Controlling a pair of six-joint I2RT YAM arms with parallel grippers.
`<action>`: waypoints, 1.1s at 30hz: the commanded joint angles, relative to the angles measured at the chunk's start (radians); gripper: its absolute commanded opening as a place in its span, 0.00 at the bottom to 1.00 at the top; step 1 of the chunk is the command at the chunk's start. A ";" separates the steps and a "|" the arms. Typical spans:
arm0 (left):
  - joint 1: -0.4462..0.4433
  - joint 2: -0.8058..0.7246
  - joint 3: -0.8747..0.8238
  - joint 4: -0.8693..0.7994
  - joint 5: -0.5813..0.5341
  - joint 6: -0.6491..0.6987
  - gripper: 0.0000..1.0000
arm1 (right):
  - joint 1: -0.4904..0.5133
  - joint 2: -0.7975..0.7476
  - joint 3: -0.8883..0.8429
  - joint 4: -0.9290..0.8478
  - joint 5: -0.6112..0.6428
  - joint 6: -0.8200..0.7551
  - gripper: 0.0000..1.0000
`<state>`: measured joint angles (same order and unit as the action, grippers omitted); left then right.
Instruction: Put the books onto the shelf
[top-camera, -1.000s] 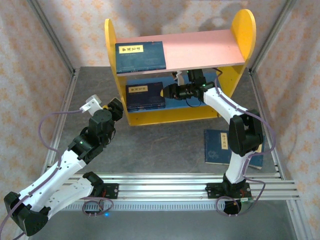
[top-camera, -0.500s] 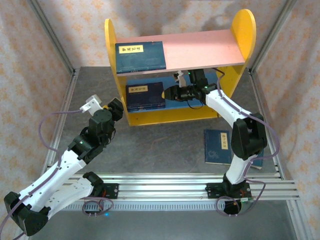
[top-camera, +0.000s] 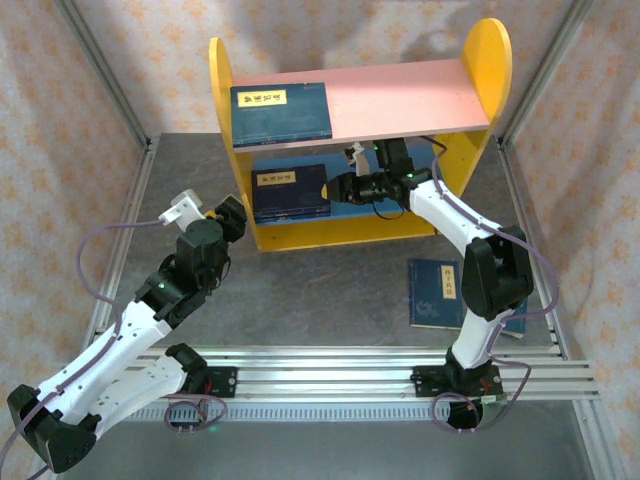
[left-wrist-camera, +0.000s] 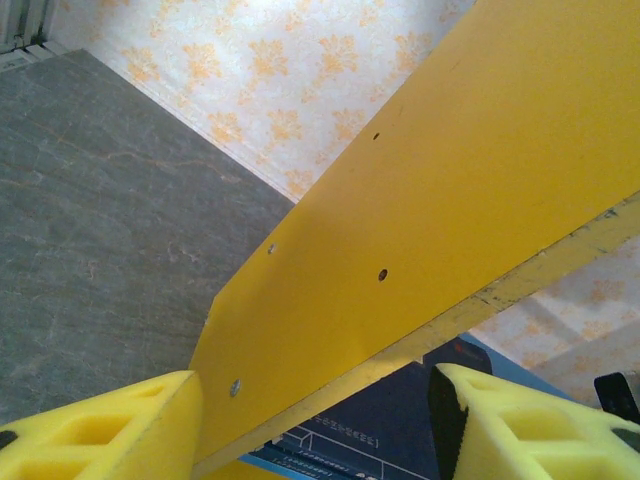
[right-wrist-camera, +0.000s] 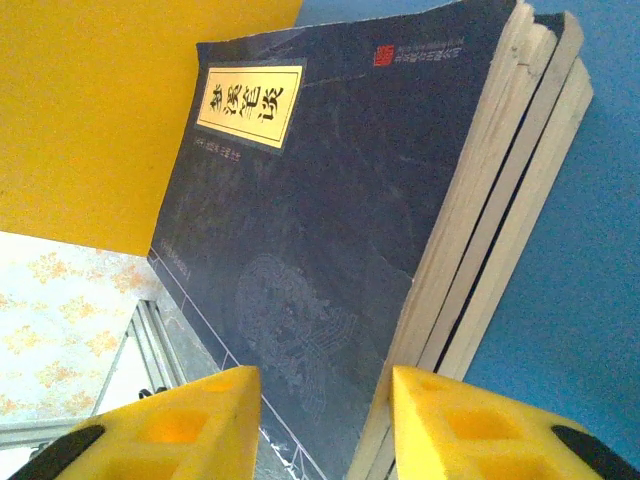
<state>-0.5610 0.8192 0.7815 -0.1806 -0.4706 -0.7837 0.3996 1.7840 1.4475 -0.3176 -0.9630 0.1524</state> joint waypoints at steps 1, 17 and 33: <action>0.009 -0.015 -0.008 -0.020 0.001 0.003 0.60 | 0.008 -0.004 0.023 0.013 -0.020 -0.013 0.38; 0.010 -0.020 -0.016 -0.021 -0.003 -0.002 0.60 | 0.009 0.011 0.067 0.012 -0.033 -0.008 0.38; 0.012 -0.026 -0.019 -0.025 -0.003 -0.002 0.60 | 0.009 0.040 0.083 0.008 -0.029 -0.013 0.37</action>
<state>-0.5602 0.8108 0.7757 -0.1810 -0.4706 -0.7841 0.3977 1.8175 1.4910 -0.3359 -0.9668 0.1524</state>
